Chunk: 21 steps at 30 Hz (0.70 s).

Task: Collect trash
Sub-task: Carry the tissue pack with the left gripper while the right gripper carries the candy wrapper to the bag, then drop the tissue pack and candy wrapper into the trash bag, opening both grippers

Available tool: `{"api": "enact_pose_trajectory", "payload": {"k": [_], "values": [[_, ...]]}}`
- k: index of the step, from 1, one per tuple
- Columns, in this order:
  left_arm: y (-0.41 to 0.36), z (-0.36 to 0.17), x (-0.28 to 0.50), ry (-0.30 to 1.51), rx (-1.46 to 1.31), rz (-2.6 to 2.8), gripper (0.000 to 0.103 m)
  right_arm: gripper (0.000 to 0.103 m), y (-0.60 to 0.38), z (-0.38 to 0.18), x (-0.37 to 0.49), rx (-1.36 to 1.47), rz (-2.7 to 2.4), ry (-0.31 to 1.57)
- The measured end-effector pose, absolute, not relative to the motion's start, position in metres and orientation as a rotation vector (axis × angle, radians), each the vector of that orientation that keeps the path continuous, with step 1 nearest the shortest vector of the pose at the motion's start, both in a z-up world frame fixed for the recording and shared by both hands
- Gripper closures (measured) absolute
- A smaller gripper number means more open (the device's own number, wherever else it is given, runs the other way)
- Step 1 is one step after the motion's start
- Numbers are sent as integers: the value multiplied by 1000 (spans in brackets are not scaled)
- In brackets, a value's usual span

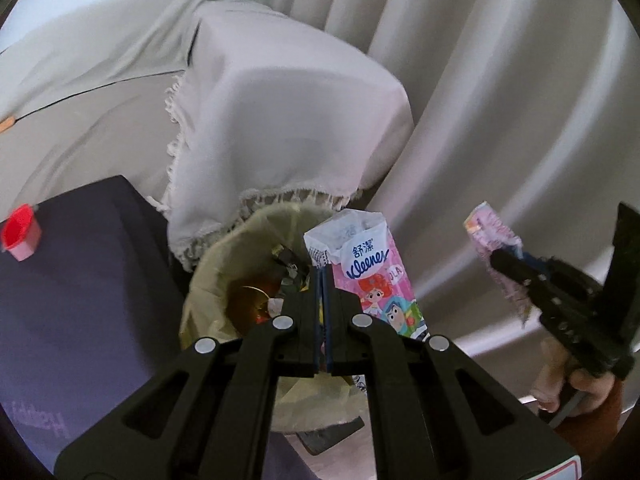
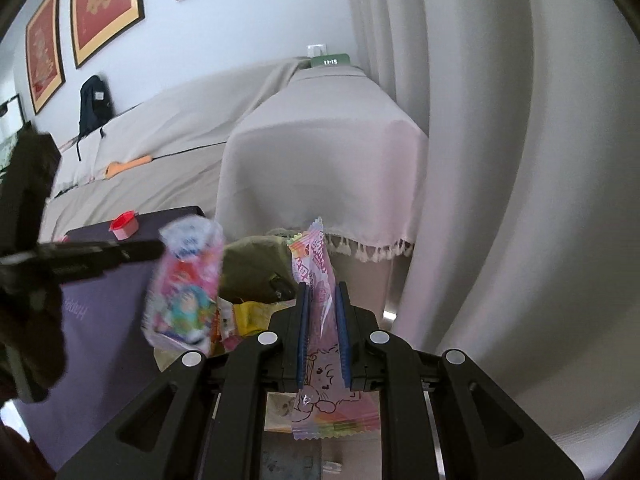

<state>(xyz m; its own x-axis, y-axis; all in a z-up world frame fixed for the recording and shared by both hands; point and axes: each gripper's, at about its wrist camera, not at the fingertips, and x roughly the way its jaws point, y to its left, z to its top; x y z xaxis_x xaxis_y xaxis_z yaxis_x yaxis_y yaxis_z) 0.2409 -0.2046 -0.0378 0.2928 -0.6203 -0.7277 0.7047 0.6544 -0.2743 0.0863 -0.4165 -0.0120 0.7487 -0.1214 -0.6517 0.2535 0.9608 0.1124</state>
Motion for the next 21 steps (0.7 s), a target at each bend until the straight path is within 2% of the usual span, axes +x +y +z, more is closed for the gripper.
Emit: {"api": "enact_pose_trajectory", "payload": {"k": [9,14,19,21], "values": [[-208,-57,265,927,76,-849,101,89,-414,-26,110,205,-178,716],[-202,-57,269,926,68,-870,83,89,-405,-28,121,211,-157,718],[-176,-50,267,902,59,-800,59,89,-386,-33,134,186,-124,733],[-163,-46,261,882,80,-753,58,89,-379,-39,141,189,-112,745]]}}
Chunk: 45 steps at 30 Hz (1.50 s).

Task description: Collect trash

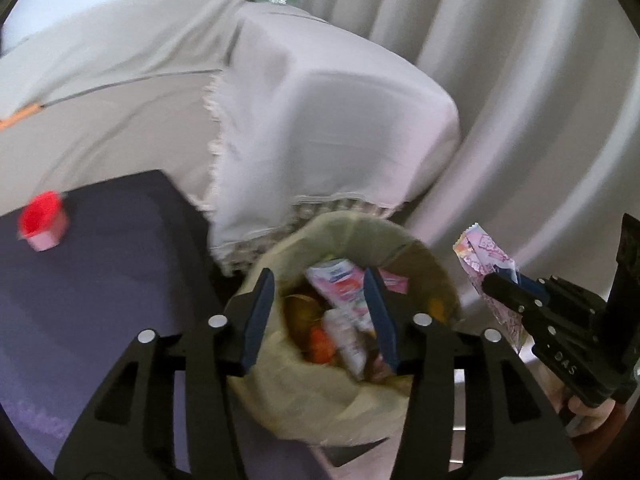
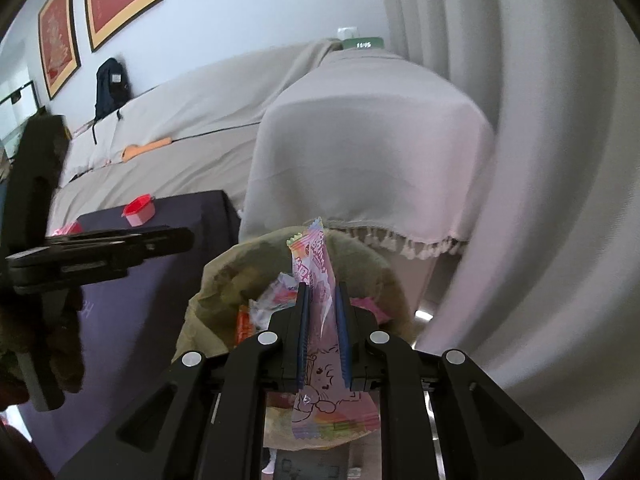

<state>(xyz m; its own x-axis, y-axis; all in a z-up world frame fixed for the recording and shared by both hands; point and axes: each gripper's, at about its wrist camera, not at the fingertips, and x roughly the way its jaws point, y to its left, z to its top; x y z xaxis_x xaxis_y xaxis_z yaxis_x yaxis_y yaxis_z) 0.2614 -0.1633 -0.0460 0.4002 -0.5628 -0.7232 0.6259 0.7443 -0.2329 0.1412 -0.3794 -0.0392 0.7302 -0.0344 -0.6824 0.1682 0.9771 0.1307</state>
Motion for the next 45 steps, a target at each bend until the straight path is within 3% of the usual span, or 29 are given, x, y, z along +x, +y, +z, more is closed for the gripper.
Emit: {"api": "enact_pose_trajectory", "payload": {"k": [8,18,22,25,45], "values": [[-109,-34,243,871,51,-664,58,89,-358,-56,165,192,-88,769],[-35,-29,204,878,-38,-573,46,87,-342,-72,175,169,-86,787],[-19,-29,186,880,-36,-551,38,68,-343,-83,177,193,-87,812],[-5,-28,174,859,-29,-514,34,47,-345,-86,174,224,-108,809],[57,-3,44,617,42,-194,34,43,-262,-15,21,191,68,564]]}}
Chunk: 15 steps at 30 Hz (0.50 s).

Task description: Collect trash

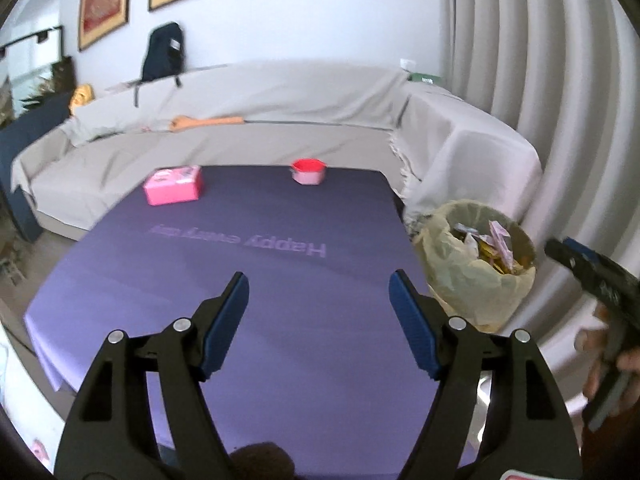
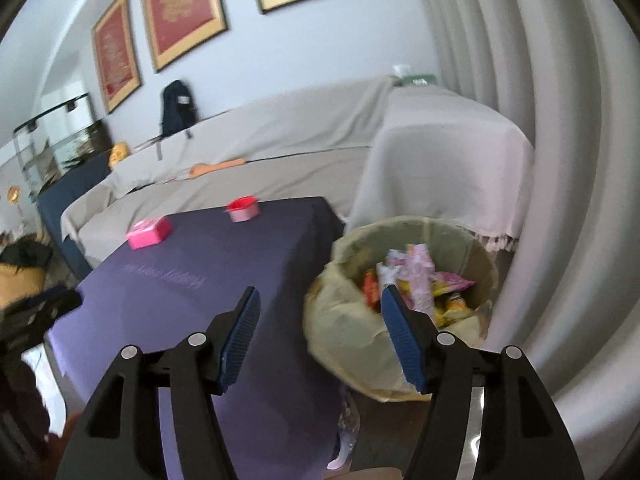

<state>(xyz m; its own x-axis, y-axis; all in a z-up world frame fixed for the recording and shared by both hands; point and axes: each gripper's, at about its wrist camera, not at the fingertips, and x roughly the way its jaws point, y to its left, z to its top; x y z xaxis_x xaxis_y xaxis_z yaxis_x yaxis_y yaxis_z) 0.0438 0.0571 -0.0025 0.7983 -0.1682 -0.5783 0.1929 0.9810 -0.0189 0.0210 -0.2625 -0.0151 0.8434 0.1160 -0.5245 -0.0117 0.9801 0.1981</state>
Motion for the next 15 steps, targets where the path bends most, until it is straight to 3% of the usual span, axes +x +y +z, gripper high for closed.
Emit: {"api": "enact_pose_trajectory", "payload": {"k": [15], "values": [[27,-2,-12,567,181,-177,34,43,-206,-37,-47,136,143,586]]}}
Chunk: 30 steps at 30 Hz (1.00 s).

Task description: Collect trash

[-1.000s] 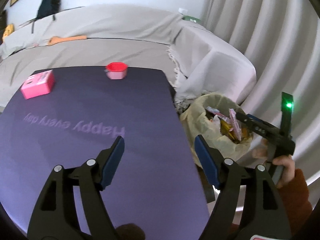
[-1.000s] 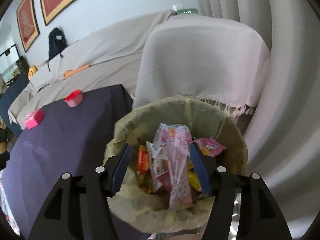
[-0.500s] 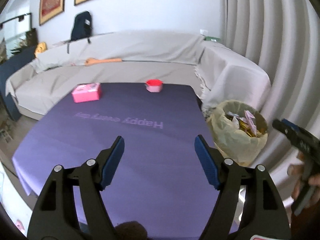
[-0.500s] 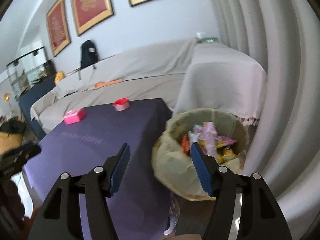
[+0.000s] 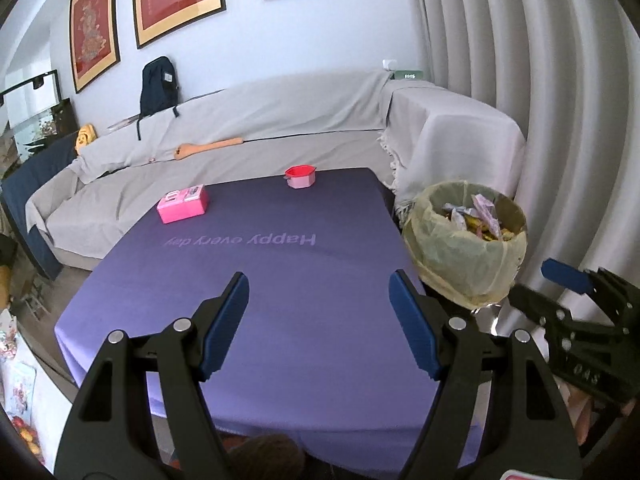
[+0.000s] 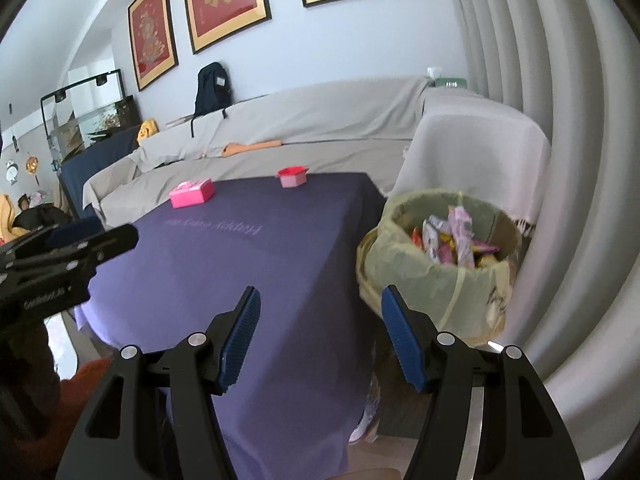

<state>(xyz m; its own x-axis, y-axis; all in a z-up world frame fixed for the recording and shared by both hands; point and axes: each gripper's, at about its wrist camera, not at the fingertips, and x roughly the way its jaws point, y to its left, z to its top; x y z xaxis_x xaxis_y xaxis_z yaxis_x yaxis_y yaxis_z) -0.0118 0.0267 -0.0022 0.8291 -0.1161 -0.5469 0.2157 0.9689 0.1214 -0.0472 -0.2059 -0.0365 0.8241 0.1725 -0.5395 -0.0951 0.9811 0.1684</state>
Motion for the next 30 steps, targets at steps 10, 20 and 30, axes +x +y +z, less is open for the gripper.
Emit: {"api": "enact_pose_trajectory", "payload": {"k": [10,20,30], "values": [[30,-2,-14,578,170,-111,34,43,-201,-41,-60,119,163,557],[30,1,-16,570,173,-105,34,43,-204,-39,-61,128,150,547],[31,1,-15,574,172,-103,34,43,-205,-40,-61,130,148,547]]}}
